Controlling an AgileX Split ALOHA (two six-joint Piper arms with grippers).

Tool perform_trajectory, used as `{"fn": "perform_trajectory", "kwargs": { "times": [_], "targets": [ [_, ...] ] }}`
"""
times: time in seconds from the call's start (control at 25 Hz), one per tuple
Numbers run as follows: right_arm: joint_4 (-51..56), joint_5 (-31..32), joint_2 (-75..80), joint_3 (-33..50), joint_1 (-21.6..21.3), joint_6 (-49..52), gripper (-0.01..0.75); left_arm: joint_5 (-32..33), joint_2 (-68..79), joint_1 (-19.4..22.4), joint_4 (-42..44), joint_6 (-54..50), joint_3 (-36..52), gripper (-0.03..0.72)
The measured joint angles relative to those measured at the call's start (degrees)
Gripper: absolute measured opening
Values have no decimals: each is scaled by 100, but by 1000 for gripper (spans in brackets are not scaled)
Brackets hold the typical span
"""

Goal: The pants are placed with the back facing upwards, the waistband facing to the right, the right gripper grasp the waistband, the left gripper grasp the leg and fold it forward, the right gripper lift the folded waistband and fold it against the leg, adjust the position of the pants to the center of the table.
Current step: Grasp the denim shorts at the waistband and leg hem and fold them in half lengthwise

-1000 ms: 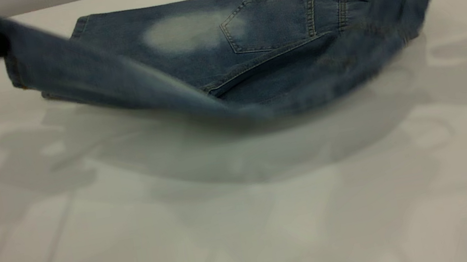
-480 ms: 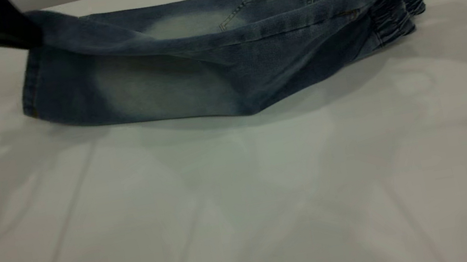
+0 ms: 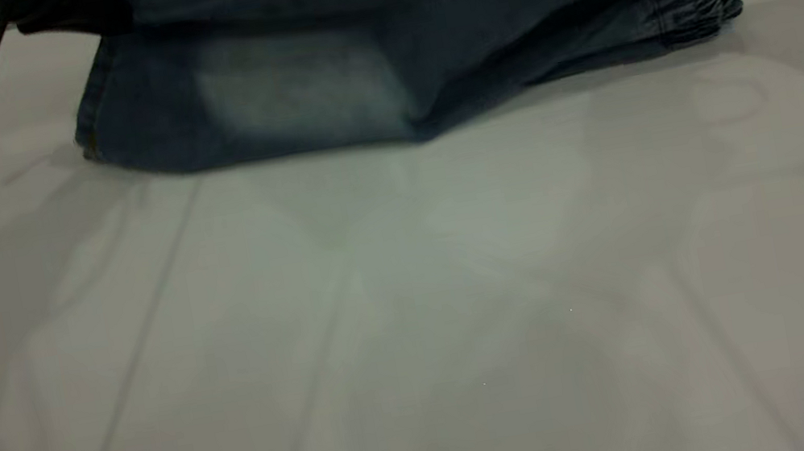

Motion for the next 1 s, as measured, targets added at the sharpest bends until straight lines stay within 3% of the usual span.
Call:
{"fn": "perform_trajectory", "kwargs": {
  "times": [0.16,0.4,0.56,0.68,0.92,1.0],
  "targets": [
    [718,-278,0,-90,0,-688,38,-159,183,0,-16,136,-208,36],
    [927,-323,115,-263,0,-1193,46,-576,374,0,-48,284,-220,41],
    [961,-328,279,-324,0,-1481,99,-825,436,-30,-68,736,-226,68],
    [961,-343,326,-373,0,-1698,207,-1005,436,-98,-81,1189,-226,139],
    [961,-361,326,-466,0,-1788,563,-1179,436,-235,-94,1716,-327,383],
    [961,-340,326,-494,0,-1792,643,-1090,418,-241,-216,1625,-433,449]
  ]
}}
